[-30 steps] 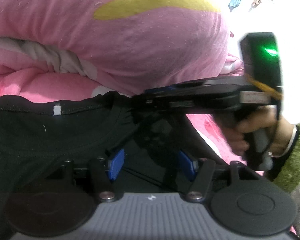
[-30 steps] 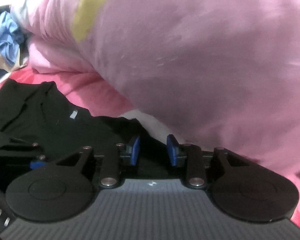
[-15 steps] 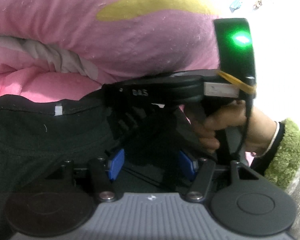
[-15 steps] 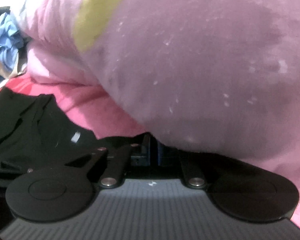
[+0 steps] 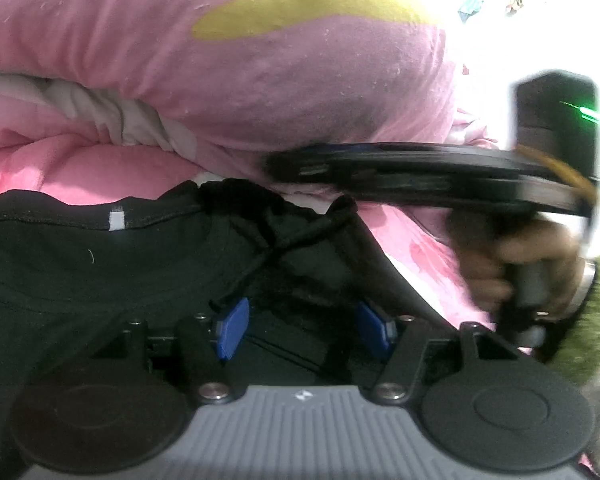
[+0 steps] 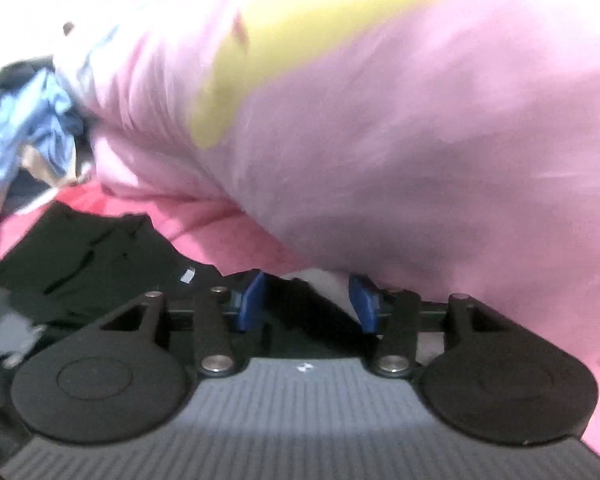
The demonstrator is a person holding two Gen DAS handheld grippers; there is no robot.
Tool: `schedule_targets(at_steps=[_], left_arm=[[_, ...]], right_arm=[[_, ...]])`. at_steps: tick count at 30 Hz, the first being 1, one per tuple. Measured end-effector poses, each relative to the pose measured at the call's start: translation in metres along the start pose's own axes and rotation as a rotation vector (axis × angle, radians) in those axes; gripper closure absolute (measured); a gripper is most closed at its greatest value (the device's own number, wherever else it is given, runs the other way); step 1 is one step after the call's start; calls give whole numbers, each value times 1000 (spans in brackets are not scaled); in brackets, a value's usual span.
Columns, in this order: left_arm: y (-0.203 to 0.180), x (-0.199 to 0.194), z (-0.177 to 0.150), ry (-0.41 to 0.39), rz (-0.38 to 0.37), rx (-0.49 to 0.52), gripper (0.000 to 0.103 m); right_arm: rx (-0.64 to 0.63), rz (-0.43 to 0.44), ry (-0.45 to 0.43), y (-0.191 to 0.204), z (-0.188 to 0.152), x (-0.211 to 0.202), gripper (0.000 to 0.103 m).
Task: Fold clothes
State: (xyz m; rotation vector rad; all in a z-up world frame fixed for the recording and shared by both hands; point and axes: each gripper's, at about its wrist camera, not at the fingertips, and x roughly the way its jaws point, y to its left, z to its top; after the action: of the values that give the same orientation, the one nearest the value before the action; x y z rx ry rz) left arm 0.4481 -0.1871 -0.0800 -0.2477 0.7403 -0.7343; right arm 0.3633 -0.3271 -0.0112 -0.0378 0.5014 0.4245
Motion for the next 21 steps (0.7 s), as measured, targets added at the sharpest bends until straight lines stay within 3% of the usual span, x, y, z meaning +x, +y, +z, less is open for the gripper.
schedule_targets(at_steps=[3,4,5,6,7,10,12,17,19,21], left_arm=[[-1,0,0,1,2,2,42],[-1,0,0,2,2,2,42],[-1,0,0,2,3,4,42],[-2,0,0,2,4,5,42],[-2,0,0,2,5,6,42],[-3,1,-1,2,6,7,42],[-2,2,0,2,5,7,42],[-1,2,0,1,1,4,42],[-1,2,0,0,0,3,42],[-1,2,0,1,-1,2,42]], right_arm=[[129,-50,-100,-26,-6,-48,57],[160,-65,-95,-31,-9,-53,59],[186,-80,-86,-37,-13,-56,63],[185,-89,-53,-39,-18,-54,76],[172,-93,-13,-38,-22,-48,83],[151,-104,106,-36,-33,-14,91],[171,-116,139,-37,-39,14,92],[260,-146,113,-62,-39,57,96],[368,-169,92,-80,-40,62,96],[512,-135,65,-99,-45,56,96]])
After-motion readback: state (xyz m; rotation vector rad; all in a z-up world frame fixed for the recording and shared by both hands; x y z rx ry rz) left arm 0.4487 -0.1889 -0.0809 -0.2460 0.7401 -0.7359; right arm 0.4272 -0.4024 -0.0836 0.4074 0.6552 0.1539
